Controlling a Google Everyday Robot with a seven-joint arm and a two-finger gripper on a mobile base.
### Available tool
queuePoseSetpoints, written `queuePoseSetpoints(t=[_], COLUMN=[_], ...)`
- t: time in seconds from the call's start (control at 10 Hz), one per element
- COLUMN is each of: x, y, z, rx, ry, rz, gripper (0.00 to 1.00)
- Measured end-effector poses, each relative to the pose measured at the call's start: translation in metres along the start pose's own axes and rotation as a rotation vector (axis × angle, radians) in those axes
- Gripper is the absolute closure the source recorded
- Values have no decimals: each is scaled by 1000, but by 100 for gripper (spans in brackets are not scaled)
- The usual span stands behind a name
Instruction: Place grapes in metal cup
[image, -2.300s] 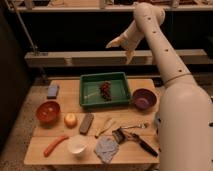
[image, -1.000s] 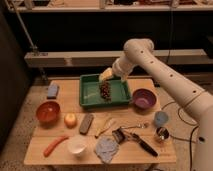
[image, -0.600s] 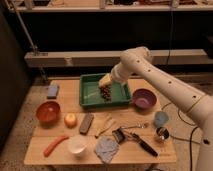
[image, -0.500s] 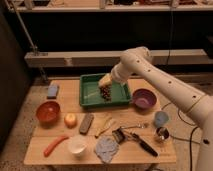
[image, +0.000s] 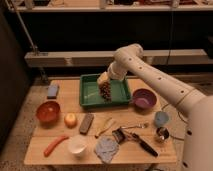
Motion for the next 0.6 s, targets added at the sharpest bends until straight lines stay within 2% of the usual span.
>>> queuePoseSetpoints(t=[0.2,0.6], x=[7,7], y=[2,-4], z=[23,60], rx=[21,21], ry=[-15,-51], rz=[1,17], gripper=[20,20])
